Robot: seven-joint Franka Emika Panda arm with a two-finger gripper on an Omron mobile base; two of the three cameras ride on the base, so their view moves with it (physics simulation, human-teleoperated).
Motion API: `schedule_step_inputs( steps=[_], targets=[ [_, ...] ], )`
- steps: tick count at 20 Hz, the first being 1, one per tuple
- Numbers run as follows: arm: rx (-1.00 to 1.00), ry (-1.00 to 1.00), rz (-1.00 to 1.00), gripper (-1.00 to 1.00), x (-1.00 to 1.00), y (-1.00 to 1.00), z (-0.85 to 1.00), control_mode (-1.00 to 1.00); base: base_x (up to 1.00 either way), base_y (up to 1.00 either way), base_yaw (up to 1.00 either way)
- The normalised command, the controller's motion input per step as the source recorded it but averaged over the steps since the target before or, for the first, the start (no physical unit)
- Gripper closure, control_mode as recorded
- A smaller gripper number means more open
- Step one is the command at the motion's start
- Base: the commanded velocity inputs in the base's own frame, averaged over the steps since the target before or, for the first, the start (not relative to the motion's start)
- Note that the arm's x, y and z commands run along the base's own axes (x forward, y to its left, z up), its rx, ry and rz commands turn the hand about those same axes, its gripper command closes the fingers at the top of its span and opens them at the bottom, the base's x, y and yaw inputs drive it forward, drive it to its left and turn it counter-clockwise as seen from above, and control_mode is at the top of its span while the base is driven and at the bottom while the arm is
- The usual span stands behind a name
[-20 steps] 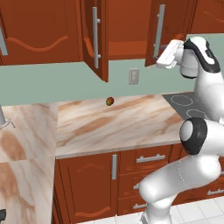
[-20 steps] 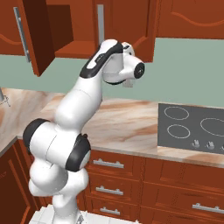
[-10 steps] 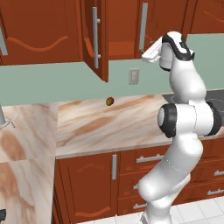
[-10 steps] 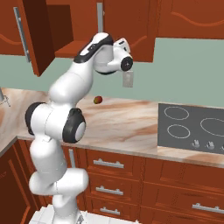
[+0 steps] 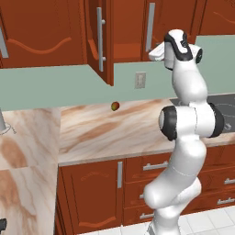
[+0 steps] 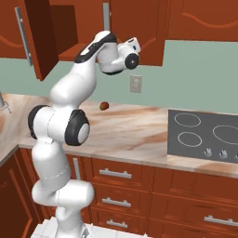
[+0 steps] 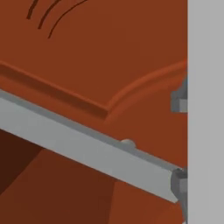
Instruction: Close all open cabinet doors.
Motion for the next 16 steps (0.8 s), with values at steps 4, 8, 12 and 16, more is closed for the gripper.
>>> schedule_step_inputs(
  steps=[4,8,12,16],
  targets=[
    [-0.03,-0.01,0.0,-1.0,-0.01,0.03,0.01,-1.0,0.0,0.0,0.0],
    [-0.1,-0.08,0.04,-1.0,-0.54,0.25,0.02,-1.0,0.0,0.0,0.0],
    [-0.11,-0.06,0.05,-1.0,-0.48,0.38,0.07,-1.0,0.0,0.0,0.0],
    [-0.11,-0.04,0.04,-1.0,-0.3,0.45,0.2,-1.0,0.0,0.0,0.0]
  ],
)
